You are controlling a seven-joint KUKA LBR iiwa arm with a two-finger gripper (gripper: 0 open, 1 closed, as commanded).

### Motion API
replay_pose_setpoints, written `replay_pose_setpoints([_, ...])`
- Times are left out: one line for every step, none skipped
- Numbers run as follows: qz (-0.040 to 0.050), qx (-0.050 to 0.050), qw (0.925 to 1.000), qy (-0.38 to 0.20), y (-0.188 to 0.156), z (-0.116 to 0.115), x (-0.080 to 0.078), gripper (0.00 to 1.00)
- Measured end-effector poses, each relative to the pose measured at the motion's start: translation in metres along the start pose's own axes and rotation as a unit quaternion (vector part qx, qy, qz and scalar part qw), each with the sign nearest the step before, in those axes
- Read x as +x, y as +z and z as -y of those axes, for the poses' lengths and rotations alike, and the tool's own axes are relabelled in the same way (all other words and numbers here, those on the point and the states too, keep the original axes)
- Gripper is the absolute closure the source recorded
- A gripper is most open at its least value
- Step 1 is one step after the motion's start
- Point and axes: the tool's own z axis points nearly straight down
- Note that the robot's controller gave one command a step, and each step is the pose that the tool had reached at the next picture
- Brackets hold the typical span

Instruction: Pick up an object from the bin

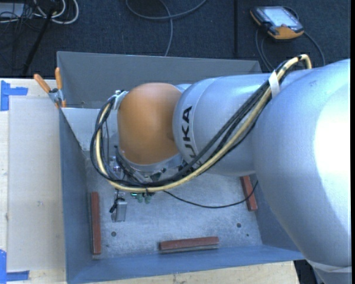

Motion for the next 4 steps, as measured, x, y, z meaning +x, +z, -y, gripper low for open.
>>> replay_pose_setpoints([0.0033,-0.001,1.0000,0.002,-0.005,0.001,-0.002,0.00])
replay_pose_setpoints([0.0051,0.000,0.9817,-0.190,0.054,-0.005,0.007,0.00])
replay_pose_setpoints([0.0042,-0.001,0.9934,-0.114,0.026,0.069,-0.040,0.00])
replay_pose_setpoints([0.0040,0.000,0.9796,-0.201,0.031,0.038,-0.011,0.00])
